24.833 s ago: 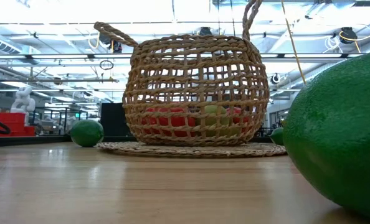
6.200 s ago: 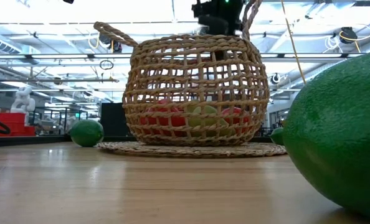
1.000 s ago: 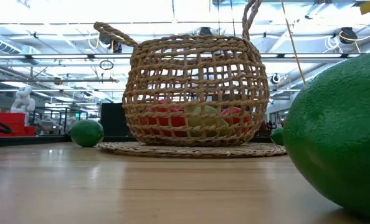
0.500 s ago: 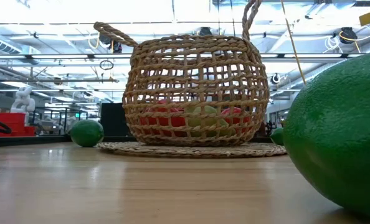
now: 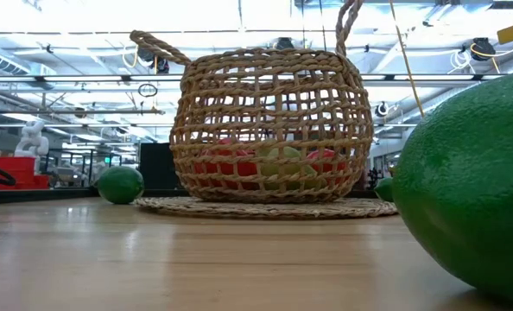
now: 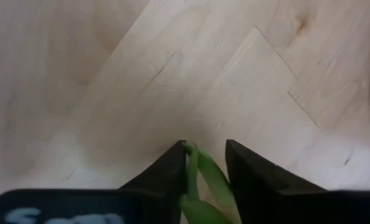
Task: Build produce basket
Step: Put the dragon fruit into the basket
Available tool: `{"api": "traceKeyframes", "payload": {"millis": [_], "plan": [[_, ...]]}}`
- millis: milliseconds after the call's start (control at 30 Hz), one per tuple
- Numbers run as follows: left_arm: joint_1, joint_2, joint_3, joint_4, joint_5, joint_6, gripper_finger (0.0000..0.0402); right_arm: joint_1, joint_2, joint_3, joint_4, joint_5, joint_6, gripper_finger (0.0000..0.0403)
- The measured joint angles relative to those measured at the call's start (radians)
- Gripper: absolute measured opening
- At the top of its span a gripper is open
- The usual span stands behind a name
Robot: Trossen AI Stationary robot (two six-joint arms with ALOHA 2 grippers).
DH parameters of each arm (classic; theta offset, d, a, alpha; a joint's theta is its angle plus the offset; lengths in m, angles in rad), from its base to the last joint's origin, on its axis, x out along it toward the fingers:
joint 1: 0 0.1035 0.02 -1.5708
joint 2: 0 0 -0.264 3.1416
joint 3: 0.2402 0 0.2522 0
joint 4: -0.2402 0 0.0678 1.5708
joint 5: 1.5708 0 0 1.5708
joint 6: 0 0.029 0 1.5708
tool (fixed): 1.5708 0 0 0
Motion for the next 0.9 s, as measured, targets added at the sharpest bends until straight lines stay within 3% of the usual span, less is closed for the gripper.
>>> {"api": "traceKeyframes", "payload": {"millis": [300, 467, 900], "plan": [[0.0, 0.0, 0.0, 0.003, 0.0, 0.004, 0.0097, 0.0, 0.0, 0.012, -0.02, 0.0, 0.008, 0.0011], [0.0, 0.0, 0.0, 0.027, 0.0, 0.025, 0.0097, 0.0, 0.0, 0.064, -0.032, 0.009, 0.008, 0.0017], [-0.033, 0.026, -0.001, 0.187, -0.018, 0.191, 0.0097, 0.0, -0.008, 0.261, -0.034, 0.215, 0.008, 0.0011]]}}
